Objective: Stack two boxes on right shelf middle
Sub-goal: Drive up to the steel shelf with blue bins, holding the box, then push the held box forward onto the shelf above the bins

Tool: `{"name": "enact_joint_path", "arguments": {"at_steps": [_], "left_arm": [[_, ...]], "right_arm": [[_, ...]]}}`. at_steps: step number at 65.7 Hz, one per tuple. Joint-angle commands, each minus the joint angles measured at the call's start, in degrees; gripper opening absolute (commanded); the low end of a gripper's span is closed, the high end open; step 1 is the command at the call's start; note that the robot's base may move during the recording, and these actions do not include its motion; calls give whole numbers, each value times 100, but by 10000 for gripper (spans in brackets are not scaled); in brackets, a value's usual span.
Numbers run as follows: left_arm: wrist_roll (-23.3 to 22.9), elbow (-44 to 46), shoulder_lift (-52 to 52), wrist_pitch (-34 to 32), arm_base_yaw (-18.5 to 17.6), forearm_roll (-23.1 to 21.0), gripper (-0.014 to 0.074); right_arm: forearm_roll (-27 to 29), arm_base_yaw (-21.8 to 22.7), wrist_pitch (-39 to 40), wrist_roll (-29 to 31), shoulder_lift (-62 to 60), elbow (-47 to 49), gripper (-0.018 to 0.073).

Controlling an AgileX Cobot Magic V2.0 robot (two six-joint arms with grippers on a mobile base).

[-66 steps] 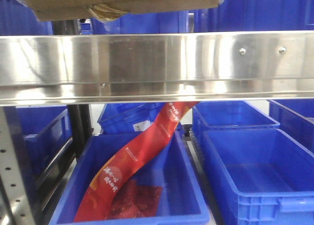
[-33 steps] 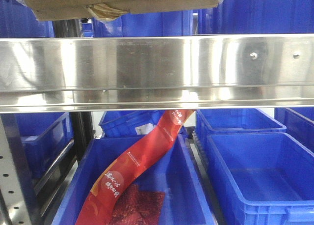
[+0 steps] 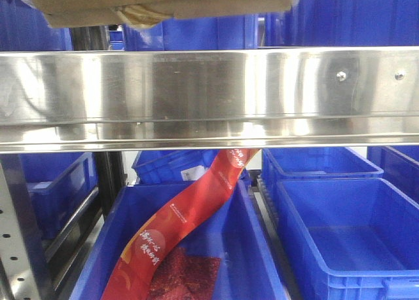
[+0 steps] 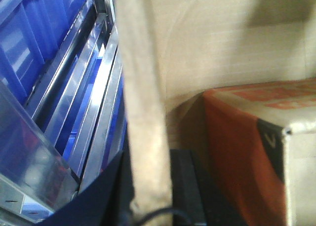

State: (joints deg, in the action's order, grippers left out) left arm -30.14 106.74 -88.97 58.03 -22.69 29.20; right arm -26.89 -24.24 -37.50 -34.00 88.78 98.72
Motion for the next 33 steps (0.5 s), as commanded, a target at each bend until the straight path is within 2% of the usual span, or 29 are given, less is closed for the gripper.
{"name": "enact_joint_path", "arguments": {"at_steps": [1, 12, 17, 25, 33], "left_arm": [[10, 51, 60, -630, -33, -117, -111], [10, 51, 60, -1071, -33, -211, -111], [10, 51, 60, -922, -33, -346, -111], [10, 51, -5, -429, -33, -344, -111], [10, -21, -109, -209, -33, -344, -111]], "right_arm": [[135, -48, -446, -44, 37, 70, -153], [135, -48, -562, -44, 89, 70, -153], [135, -48, -562, -44, 89, 70, -153], [135, -48, -562, -44, 96, 70, -153], [150, -48, -576, -44, 130, 57, -153]]}}
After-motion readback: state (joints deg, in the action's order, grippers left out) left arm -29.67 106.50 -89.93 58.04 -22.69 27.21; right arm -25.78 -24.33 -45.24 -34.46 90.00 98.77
